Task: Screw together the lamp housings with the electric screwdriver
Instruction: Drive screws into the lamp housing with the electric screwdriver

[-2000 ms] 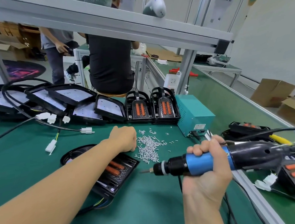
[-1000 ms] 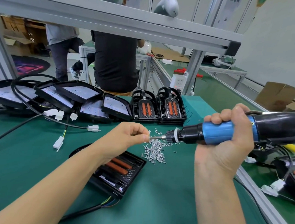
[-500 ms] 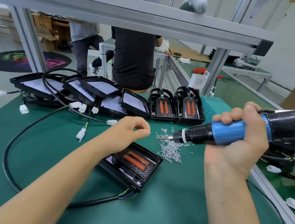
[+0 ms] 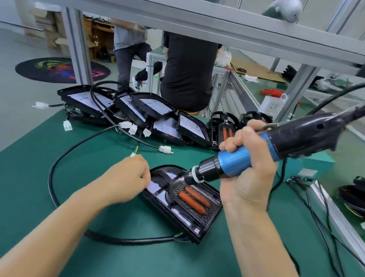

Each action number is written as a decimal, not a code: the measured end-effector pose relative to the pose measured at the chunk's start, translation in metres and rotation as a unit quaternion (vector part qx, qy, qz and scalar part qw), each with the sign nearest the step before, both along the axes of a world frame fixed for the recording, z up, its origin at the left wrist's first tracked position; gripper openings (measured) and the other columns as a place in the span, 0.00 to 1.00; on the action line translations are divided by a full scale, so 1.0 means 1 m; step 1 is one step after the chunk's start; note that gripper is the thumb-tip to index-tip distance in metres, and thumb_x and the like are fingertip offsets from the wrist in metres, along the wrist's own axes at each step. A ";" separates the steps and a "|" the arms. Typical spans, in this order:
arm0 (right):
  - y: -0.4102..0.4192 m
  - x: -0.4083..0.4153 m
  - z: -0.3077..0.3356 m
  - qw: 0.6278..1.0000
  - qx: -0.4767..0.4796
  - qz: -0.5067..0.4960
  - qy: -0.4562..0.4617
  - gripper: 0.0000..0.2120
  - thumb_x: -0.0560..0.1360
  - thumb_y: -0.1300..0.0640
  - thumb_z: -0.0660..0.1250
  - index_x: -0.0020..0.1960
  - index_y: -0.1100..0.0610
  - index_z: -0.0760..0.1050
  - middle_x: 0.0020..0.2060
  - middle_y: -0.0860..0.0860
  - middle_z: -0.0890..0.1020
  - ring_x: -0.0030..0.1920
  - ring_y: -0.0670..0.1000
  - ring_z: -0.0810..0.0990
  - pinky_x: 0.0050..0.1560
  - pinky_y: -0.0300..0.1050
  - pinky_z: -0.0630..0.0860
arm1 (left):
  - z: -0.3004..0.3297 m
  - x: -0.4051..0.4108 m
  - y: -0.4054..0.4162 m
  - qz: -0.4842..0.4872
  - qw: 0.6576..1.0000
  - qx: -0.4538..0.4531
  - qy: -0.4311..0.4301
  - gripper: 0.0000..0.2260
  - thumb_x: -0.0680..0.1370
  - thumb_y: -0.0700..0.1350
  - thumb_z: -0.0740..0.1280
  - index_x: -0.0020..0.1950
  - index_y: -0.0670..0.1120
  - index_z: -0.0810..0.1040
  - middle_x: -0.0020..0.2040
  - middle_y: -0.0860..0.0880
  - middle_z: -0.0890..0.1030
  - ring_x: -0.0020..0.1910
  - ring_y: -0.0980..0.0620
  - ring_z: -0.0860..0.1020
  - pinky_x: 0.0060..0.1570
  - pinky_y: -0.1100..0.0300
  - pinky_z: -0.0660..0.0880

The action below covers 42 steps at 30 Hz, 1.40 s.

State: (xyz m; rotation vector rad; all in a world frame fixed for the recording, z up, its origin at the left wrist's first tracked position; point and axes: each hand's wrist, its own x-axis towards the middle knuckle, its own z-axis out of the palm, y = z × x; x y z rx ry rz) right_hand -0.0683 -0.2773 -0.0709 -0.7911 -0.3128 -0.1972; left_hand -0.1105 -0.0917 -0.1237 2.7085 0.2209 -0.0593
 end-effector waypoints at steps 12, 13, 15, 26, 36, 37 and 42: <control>0.036 -0.014 -0.020 0.991 -0.126 0.025 -0.044 0.10 0.67 0.67 0.66 0.43 0.54 0.72 0.27 0.45 0.76 0.27 0.48 0.72 0.34 0.40 0.72 | -0.017 0.002 -0.013 0.092 0.993 0.057 0.042 0.06 0.74 0.37 0.58 0.45 0.40 0.74 0.48 0.41 0.81 0.48 0.39 0.78 0.44 0.55 0.73; 0.036 -0.014 -0.020 0.991 -0.126 0.026 -0.042 0.10 0.67 0.67 0.66 0.43 0.54 0.72 0.26 0.45 0.76 0.27 0.48 0.72 0.34 0.41 0.72 | -0.017 0.002 -0.012 0.097 0.993 0.049 0.038 0.08 0.74 0.37 0.58 0.46 0.39 0.76 0.47 0.41 0.81 0.47 0.39 0.78 0.43 0.55 0.73; 0.037 -0.013 -0.021 0.990 -0.131 0.024 -0.043 0.09 0.68 0.66 0.66 0.43 0.54 0.72 0.27 0.45 0.77 0.27 0.48 0.72 0.36 0.43 0.72 | -0.017 0.002 -0.013 0.101 0.994 0.042 0.029 0.08 0.74 0.37 0.58 0.47 0.39 0.77 0.47 0.41 0.81 0.47 0.40 0.78 0.43 0.55 0.74; 0.041 -0.013 -0.023 0.988 -0.139 0.054 -0.047 0.10 0.64 0.62 0.71 0.36 0.48 0.78 0.30 0.44 0.77 0.27 0.49 0.73 0.33 0.40 0.73 | -0.021 0.003 -0.011 0.112 0.994 0.000 0.007 0.09 0.73 0.37 0.59 0.46 0.38 0.78 0.45 0.41 0.82 0.46 0.41 0.79 0.44 0.54 0.76; 0.040 -0.014 -0.024 0.986 -0.145 0.062 -0.057 0.06 0.64 0.59 0.71 0.35 0.49 0.77 0.30 0.44 0.76 0.28 0.49 0.73 0.35 0.41 0.73 | -0.024 0.002 -0.010 0.119 0.993 -0.026 -0.002 0.07 0.73 0.37 0.61 0.43 0.41 0.78 0.43 0.44 0.82 0.45 0.42 0.79 0.42 0.57 0.75; 0.040 -0.014 -0.024 0.987 -0.142 0.054 -0.051 0.08 0.64 0.62 0.72 0.38 0.49 0.77 0.30 0.44 0.77 0.28 0.48 0.73 0.35 0.41 0.73 | -0.024 0.003 -0.011 0.120 0.992 -0.026 -0.004 0.07 0.73 0.37 0.61 0.43 0.42 0.78 0.43 0.44 0.82 0.45 0.42 0.78 0.42 0.57 0.74; 0.024 -0.010 -0.015 0.995 -0.095 -0.003 -0.024 0.08 0.69 0.64 0.68 0.46 0.54 0.74 0.29 0.46 0.75 0.28 0.49 0.73 0.36 0.42 0.73 | -0.025 0.005 -0.010 0.119 0.992 -0.027 -0.016 0.06 0.72 0.37 0.62 0.41 0.46 0.77 0.43 0.48 0.80 0.45 0.45 0.77 0.39 0.59 0.70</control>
